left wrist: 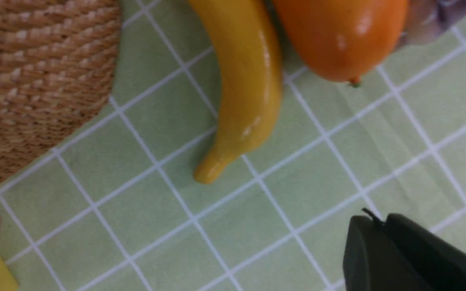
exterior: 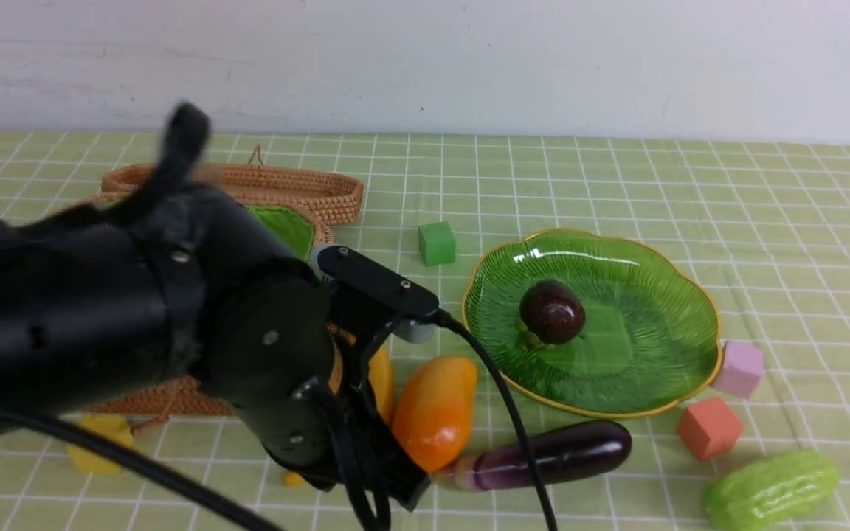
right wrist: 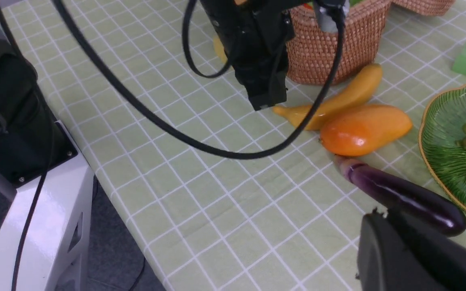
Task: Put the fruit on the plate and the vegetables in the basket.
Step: Use the left arm to grab a banana and put it into the right plate
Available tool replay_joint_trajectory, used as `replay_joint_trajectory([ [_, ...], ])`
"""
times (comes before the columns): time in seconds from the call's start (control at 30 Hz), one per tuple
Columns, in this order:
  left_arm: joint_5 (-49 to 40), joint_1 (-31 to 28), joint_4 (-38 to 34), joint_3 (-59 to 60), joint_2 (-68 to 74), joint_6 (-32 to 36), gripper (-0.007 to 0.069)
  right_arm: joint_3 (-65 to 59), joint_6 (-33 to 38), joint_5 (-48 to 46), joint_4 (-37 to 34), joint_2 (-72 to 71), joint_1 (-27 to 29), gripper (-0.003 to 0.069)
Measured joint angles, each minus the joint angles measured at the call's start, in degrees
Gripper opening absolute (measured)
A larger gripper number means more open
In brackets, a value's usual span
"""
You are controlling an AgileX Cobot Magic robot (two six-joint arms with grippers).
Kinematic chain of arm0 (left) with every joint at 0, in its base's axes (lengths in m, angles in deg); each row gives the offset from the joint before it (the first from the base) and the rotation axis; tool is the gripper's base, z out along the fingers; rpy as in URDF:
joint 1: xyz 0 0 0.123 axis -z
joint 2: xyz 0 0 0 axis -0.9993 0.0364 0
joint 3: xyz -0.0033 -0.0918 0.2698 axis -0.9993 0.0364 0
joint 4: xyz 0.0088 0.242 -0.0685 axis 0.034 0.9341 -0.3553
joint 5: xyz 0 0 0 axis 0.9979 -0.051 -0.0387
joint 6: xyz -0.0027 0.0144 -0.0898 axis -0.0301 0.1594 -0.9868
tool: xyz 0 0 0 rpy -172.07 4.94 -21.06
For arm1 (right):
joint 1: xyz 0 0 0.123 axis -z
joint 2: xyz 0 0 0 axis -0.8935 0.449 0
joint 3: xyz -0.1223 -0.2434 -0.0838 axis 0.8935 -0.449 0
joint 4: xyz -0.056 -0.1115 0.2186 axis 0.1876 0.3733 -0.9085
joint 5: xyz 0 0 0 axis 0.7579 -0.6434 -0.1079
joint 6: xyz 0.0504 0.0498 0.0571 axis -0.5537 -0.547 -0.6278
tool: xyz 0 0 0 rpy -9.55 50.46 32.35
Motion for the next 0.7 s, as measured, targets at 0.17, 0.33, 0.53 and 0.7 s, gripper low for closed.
replay_joint_trajectory([
  [0.17,2.1,0.0,3.3,0.0,5.1,-1.3,0.0286,0.0,-3.8,0.0,3.6,0.0,0.0,0.0018],
  [0.33,5.6,0.0,7.0,0.0,7.1,-3.8,0.0456,0.0,-14.2,-0.1,13.1,0.0,0.0,0.0020],
  [0.53,9.8,0.0,13.8,0.0,9.3,-8.6,0.0487,0.0,-22.7,-0.9,21.3,0.0,0.0,0.0021],
  [0.7,9.6,0.0,15.2,0.0,11.6,-10.4,0.0477,0.0,-22.8,-1.3,21.3,0.0,0.0,0.0021],
])
